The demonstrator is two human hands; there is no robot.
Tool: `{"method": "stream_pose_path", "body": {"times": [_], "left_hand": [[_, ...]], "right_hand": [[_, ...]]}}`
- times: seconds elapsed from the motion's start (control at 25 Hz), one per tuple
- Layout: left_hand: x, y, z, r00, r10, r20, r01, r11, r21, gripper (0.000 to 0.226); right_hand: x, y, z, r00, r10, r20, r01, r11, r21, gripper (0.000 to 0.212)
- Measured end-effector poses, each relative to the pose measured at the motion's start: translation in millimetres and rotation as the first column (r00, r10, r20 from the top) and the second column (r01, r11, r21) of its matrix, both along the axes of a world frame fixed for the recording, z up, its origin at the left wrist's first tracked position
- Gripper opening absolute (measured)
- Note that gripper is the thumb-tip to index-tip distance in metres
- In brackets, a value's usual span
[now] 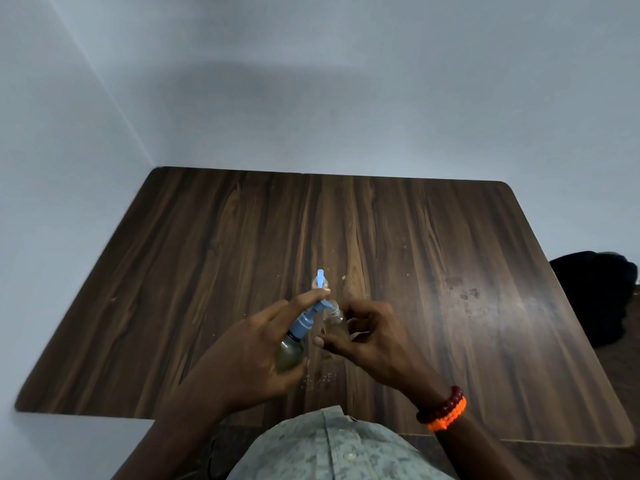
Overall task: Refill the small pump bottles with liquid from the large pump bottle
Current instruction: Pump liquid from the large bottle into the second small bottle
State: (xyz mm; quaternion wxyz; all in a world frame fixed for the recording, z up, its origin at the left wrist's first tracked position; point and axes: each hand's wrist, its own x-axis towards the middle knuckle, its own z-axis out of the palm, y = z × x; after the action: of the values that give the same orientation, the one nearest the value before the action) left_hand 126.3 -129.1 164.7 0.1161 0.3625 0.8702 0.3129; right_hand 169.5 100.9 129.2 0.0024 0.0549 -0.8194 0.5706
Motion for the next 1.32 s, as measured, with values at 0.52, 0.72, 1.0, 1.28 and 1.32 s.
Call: {"method": "stream_pose_path", "body": {"times": [0.52,0.72,1.0,1.28,1.32], "left_hand": [[-2,5,4,1.0,-0.011,-0.017,0.01,1.0,-0.03,0.077],[-5,5,6,1.0,0.006,-0.026,-0.007,0.999,-0.035,0.078],[-6,8,4,0.999,0.022,-0.028,-0.021,0.999,0.045,0.066],[-8,6,3,1.0,-0.001,0.001,0.001,1.0,0.02,0.078],[-8,7,5,1.0,0.005,-0.017,-0.005,1.0,0.009,0.074]], "right_hand": [[-2,5,2,1.0,0.011,0.019,-0.012,0.998,0.062,0.026],[-1,0,0,1.0,-0.012,0.02,0.011,0.999,0.039,0.028],[-4,1,4,1.0,0.006,0.015,-0.006,0.999,0.033,0.031],[-8,8,8,1.0,0.021,0.022,-0.022,0.999,0.028,0.032],[-7,7,6,0.999,0.035,0.02,-0.036,0.998,0.042,0.033]]}}
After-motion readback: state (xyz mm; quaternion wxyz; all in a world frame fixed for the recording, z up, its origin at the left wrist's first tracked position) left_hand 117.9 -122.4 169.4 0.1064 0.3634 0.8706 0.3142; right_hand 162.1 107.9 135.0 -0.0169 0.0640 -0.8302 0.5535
